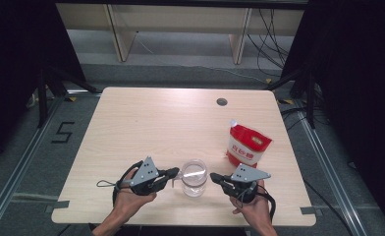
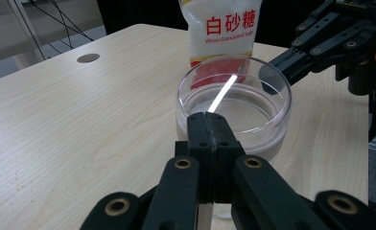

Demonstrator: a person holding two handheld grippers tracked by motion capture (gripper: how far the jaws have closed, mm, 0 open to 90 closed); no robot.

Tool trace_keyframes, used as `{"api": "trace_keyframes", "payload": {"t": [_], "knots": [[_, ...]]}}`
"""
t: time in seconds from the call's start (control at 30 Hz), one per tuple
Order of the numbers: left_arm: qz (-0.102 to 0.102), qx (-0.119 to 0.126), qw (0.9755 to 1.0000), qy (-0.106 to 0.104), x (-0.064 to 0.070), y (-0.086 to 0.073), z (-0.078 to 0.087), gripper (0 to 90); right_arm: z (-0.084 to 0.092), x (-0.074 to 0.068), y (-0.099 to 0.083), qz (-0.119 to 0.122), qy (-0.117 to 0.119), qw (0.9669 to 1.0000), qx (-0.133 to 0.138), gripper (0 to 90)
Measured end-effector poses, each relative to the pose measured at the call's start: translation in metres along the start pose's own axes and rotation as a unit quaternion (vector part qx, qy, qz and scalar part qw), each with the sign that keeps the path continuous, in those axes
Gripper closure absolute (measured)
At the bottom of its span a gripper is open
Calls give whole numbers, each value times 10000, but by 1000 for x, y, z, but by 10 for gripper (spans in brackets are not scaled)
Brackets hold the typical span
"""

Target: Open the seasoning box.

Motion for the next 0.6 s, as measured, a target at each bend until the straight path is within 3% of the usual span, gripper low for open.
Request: {"api": "trace_keyframes", "payload": {"t": [0.07, 0.1, 0.17, 0.2, 0.23, 0.37, 0.43, 0.5, 0.53, 0.6], "knots": [[-1, 15, 10000, 4, 0, 0, 0, 893, 0, -1, 0, -118, -46, 9999, -27, 898], [-8, 15, 10000, 1, 0, 0, 0, 894, -1, 1, 1, -11, -44, 10000, 9, 900], [-61, 9, 10000, -37, -1, 0, 0, 893, -1, -1, 1, -68, -31, 10000, -9, 900], [-63, 10, 10000, -41, -1, 0, 0, 894, -1, 1, 2, 12, -50, 10000, 9, 900], [79, 61, 9999, -33, -1, -1, 0, 893, -2, 2, 2, 29, -68, 10000, 41, 900], [105, -11, 9999, 34, -1, -4, 1, 894, -2, -2, 2, 0, 42, 10000, -54, 900], [103, -29, 9999, 24, -2, -4, 1, 894, -3, -2, 2, 73, 24, 10000, -28, 900], [-24, -27, 10000, 15, -2, -4, 1, 894, -4, -3, 3, 43, 72, 10000, 23, 900], [-30, -29, 10000, 19, -2, -4, 1, 894, -3, -2, 3, 75, -18, 10000, -18, 900], [10, 0, 10000, 8, -2, -4, 0, 894, -3, -3, 6, 57, 17, 10000, 64, 900]]}}
Point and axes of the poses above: each handheld gripper's, and its own axes: z roughly backward along the jaws, y roughly out of its top, x roughly to its right, the point moved 7 cm from there along -z, roughly forward along the jaws
